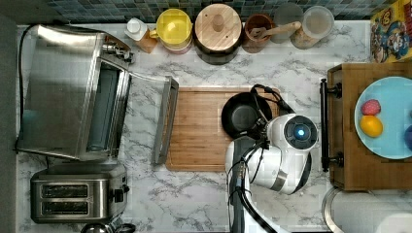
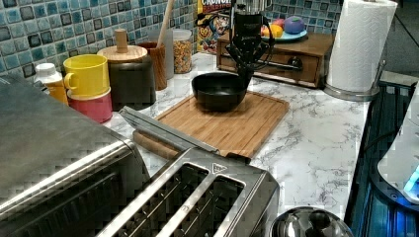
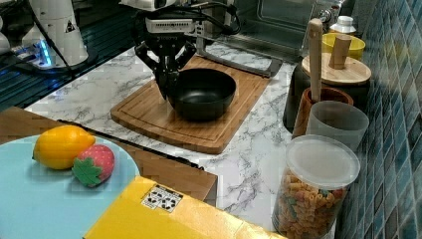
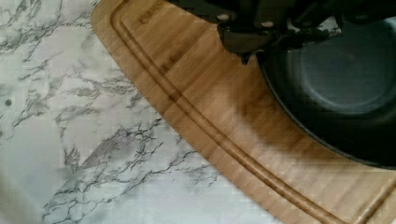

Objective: Pick up the bowl.

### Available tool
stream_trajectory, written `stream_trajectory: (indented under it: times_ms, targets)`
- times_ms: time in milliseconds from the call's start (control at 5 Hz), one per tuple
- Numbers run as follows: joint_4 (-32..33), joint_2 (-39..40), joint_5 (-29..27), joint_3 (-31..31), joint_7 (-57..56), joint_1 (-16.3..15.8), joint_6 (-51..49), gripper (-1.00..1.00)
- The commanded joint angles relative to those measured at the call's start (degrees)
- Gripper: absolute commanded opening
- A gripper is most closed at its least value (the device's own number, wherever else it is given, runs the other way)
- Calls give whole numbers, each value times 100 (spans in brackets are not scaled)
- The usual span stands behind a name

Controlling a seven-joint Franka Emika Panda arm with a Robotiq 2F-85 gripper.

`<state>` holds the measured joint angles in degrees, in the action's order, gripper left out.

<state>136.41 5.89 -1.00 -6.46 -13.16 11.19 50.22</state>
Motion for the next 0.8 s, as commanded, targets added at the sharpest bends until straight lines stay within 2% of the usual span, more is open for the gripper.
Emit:
stream_trajectory:
  times_ms: [200,600,800]
  targets:
    - [-819,-650,304,295,206,-328,-618,-100]
    - [-1712,-976,433,735,234,-398,-1250,-100]
    - [-1692,-1315,492,875,222,-407,-1219,-100]
